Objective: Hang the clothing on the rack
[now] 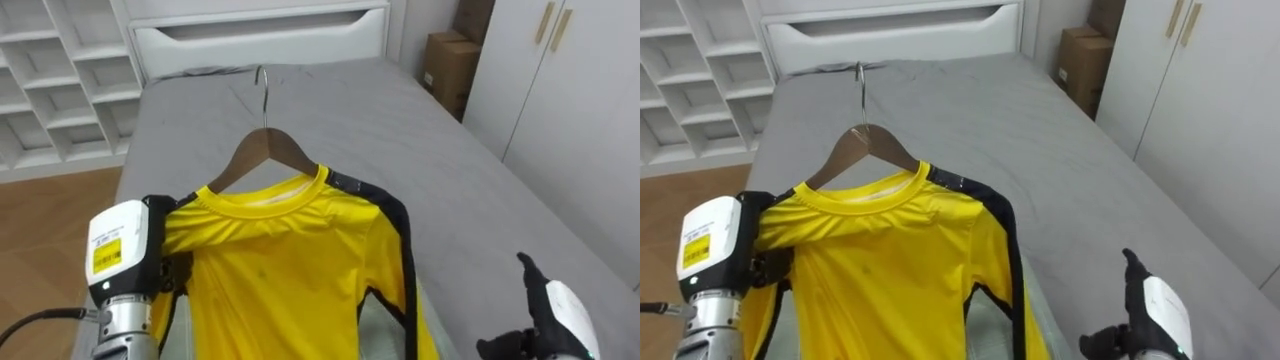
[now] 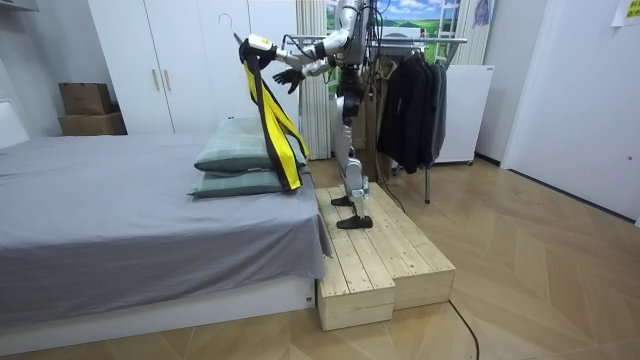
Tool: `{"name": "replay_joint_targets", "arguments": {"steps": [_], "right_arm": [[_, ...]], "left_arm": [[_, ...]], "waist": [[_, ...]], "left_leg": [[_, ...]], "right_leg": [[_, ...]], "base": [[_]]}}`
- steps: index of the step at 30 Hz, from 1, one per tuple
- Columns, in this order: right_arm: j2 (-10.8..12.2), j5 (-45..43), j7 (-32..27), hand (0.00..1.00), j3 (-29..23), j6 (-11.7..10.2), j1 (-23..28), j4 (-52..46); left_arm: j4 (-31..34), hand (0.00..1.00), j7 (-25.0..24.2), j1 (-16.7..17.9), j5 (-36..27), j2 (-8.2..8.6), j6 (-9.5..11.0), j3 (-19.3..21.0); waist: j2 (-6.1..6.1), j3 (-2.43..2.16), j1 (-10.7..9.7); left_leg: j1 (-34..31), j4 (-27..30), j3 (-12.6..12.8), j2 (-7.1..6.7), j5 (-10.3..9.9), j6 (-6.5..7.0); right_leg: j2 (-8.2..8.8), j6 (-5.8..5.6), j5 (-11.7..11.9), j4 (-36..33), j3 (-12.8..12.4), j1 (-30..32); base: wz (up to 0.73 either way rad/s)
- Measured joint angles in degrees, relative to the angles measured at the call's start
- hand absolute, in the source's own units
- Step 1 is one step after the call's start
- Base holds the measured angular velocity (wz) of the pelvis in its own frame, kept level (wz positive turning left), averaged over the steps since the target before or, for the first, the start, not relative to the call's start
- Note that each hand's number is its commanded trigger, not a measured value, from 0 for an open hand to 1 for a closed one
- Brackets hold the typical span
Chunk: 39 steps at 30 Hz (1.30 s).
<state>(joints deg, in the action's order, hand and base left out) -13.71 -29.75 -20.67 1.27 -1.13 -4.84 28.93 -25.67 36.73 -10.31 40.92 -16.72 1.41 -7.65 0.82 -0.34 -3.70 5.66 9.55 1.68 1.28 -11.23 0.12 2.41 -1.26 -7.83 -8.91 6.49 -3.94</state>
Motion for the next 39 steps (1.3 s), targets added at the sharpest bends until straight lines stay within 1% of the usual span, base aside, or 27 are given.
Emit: {"name": "replay_joint_targets", "arguments": {"steps": [2, 5, 7, 9, 12, 16, 19, 23, 26, 28, 31, 39], "right_arm": [[0.0, -0.4, -0.6, 0.0, 0.6, 0.0, 0.0, -2.4], [0.0, -0.5, -1.0, 0.0, 1.7, 0.2, 0.0, -3.2], [-0.1, -0.6, -1.0, 0.0, 2.0, 0.8, 0.0, -3.5], [-0.1, -1.3, -0.9, 0.0, 1.9, 1.3, 0.0, -4.7], [-0.2, -2.1, -0.8, 0.0, 1.9, 1.3, -0.1, -6.7], [-0.9, -2.7, -0.8, 0.0, 1.8, 1.3, -0.1, -7.5], [-1.3, -4.4, -0.8, 0.0, 1.8, 1.3, -0.1, -8.3], [-1.4, -4.8, -1.0, 0.0, 1.9, 1.3, -0.4, -9.7], [-1.4, -5.2, -1.0, 0.0, 1.9, 1.3, -2.2, -9.8], [-1.4, -5.5, -1.0, 0.0, 2.0, 1.3, -3.7, -9.9], [-1.4, -5.5, -1.3, 0.0, 2.0, 1.3, -5.2, -10.2], [-1.3, -5.6, -1.4, 0.0, 4.7, 1.2, -8.3, -11.8]], "left_arm": [[0.5, 1.0, 0.0, 0.1, -0.1, 0.0, -0.2, -0.2], [0.5, 1.0, -0.4, 0.7, -0.2, 0.08, -1.2, -0.5], [0.8, 1.0, -1.1, 1.1, -0.1, 0.09, -1.8, -0.5], [1.3, 1.0, -1.5, 1.1, 0.1, 0.09, -1.9, -0.4], [3.0, 1.0, -2.4, 1.3, 0.3, 0.08, -1.9, -0.4], [5.7, 1.0, -3.7, 1.8, 2.9, 0.08, -1.9, -0.2], [6.3, 1.0, -3.8, 1.8, 4.9, 0.08, -2.5, -0.2], [6.3, 1.0, -4.1, 1.8, 6.3, 0.08, -2.9, -0.2], [7.0, 1.0, -5.4, 1.8, 6.8, 0.08, -3.6, -0.2], [7.7, 1.0, -6.2, 1.8, 6.8, 0.08, -3.6, -0.1], [7.8, 1.0, -7.1, 1.7, 6.4, 0.09, -3.6, -0.1], [9.0, 1.0, -7.1, 1.5, 6.0, 0.25, -3.5, -0.1]], "waist": [[0.0, 0.0, 0.1], [-0.03, 0.02, 0.2], [-0.02, 0.02, 0.4], [0.0, 0.03, 0.8], [0.0, 0.03, 1.0], [0.0, 0.03, 1.7], [0.0, 0.03, 2.1], [-0.06, 0.06, 2.2], [-0.42, 0.18, 2.3], [-1.06, 0.29, 2.4], [-1.63, 0.26, 2.4], [-1.77, 0.27, 2.6]], "left_leg": [[0.1, 0.0, 0.1, 0.01, 0.0, 0.0], [1.1, -0.2, 0.2, 0.03, 0.0, 0.0], [1.0, -0.2, 0.3, 0.02, 0.0, -0.01], [0.9, -0.2, 0.3, 0.02, 0.0, -0.01], [0.9, -0.5, 0.1, 0.07, 0.0, -0.01], [0.9, -0.7, 0.1, 0.06, 0.0, -0.01], [0.9, -0.7, 0.0, 0.06, 0.0, -0.01], [0.7, -0.6, -0.2, 0.06, 0.0, -0.01], [0.4, -0.2, -0.3, 0.02, 0.0, -0.01], [0.0, 0.0, -0.4, 0.03, 0.0, -0.02], [-0.1, 0.0, -0.5, 0.03, 0.0, -0.02], [-1.1, 0.1, -0.9, 0.0, 0.0, -0.03]], "right_leg": [[0.0, 0.0, 0.0, 0.0, 0.0, -0.1], [-0.02, -0.01, 0.0, 0.1, 0.0, -1.0], [0.0, -0.02, 0.0, 0.1, 0.0, -1.1], [0.0, -0.02, 0.0, 0.1, 0.0, -0.9], [-0.06, -0.01, 0.0, 0.0, 0.1, -1.0], [-0.06, 0.01, 0.0, 0.0, 0.2, -0.9], [-0.05, 0.01, 0.0, 0.1, 0.3, -1.0], [0.04, -0.02, 0.0, 0.0, 0.7, -0.9], [0.12, -0.04, 0.0, 0.1, 0.9, -0.8], [0.14, -0.04, 0.0, 0.1, 1.0, -0.7], [0.17, -0.04, 0.0, 0.1, 1.2, -0.7], [0.18, -0.03, 0.0, 0.1, 1.6, 0.3]], "base": [[0.0], [0.0], [0.0], [0.0], [0.02], [0.01], [0.0], [0.03], [0.02], [0.02], [0.02], [0.02]]}}
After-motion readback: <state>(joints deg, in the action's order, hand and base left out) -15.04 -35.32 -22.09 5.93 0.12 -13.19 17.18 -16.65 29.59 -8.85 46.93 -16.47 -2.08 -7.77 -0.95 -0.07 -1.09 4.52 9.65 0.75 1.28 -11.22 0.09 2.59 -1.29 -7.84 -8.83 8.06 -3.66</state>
